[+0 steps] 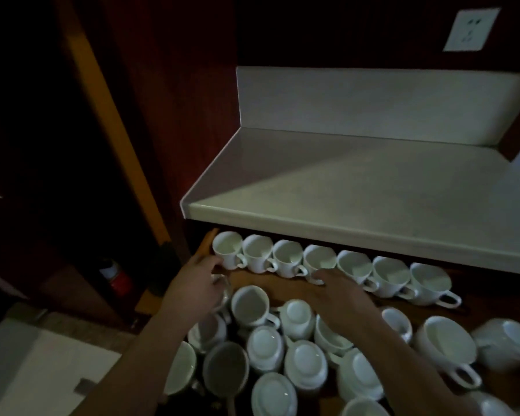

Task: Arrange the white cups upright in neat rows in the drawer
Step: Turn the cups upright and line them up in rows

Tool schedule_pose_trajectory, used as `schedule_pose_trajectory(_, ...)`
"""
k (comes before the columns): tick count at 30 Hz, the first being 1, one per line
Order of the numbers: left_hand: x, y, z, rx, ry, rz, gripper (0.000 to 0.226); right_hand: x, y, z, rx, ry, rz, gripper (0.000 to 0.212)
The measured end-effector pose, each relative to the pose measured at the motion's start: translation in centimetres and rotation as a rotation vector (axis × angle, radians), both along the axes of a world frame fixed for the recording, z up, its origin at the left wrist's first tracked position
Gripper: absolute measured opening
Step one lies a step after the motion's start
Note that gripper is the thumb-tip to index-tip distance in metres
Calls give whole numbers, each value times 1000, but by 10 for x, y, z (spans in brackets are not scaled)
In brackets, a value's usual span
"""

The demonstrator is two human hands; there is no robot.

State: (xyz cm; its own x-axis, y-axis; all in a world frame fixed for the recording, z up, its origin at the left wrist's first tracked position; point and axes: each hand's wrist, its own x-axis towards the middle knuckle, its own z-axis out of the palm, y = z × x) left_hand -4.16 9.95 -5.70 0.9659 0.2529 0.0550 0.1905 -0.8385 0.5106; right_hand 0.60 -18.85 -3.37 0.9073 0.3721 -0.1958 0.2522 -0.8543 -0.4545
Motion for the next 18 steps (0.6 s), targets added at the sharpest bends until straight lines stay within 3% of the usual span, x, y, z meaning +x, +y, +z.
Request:
schedule_pose_trajectory(3, 5, 20, -8, 37, 51, -224, 56, -14, 58, -5, -4, 50, 75, 34)
schedule_pose_trajectory(6, 10, 32, -23, 132, 150, -376, 71, -22, 102, -26, -44, 38, 21, 65)
schedule_pose_trajectory(10, 4, 32, -36, 189, 235, -425, 80, -31, 137, -40, -113, 122, -47, 89)
schedule_pose_trajectory(18, -1, 32, -45, 255, 128, -395, 70, -36, 144, -54, -123, 62, -144, 85)
